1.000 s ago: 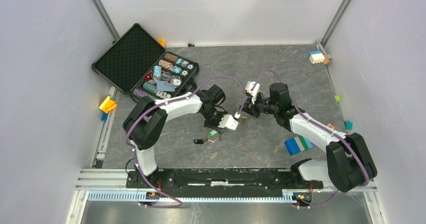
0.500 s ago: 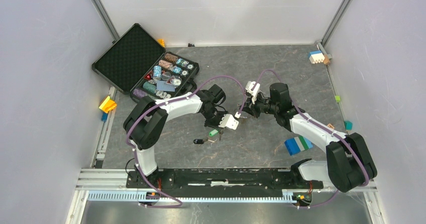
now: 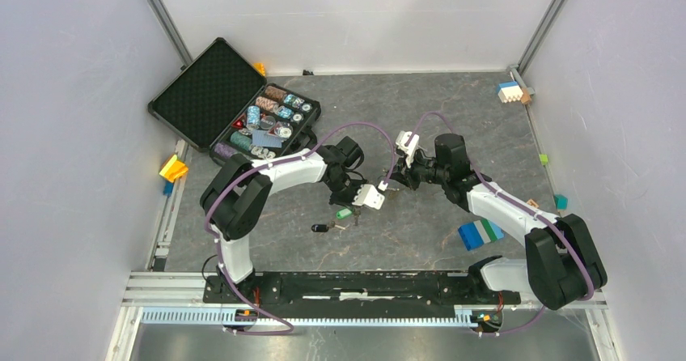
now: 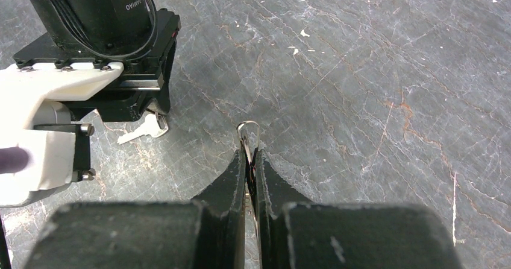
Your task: Put the keys on the keyring
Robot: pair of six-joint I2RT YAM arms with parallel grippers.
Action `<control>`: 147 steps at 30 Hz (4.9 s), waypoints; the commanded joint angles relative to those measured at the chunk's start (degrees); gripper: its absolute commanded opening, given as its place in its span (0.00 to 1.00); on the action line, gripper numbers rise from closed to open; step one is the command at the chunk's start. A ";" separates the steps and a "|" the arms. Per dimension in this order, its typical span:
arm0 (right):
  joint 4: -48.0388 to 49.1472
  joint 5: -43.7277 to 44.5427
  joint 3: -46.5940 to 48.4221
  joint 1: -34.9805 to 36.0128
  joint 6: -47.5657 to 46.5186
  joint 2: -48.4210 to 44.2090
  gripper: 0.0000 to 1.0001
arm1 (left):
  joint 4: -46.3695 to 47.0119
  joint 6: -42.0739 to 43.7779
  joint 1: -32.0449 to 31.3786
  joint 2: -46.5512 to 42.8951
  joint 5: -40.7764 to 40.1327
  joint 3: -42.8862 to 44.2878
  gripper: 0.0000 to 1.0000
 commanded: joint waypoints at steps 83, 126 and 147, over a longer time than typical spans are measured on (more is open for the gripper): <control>4.18 -8.36 0.51 1.20 6.24 1.35 0.00 | 44.16 -24.87 -16.84 -22.96 -36.18 -16.20 0.02; 4.47 -6.65 -0.02 1.20 5.89 0.51 0.00 | 41.47 -34.64 -16.89 -23.24 -36.64 -12.22 0.02; 4.66 -6.74 -0.13 1.26 6.07 0.19 0.00 | 42.59 -36.07 -16.76 -21.82 -35.48 -12.00 0.02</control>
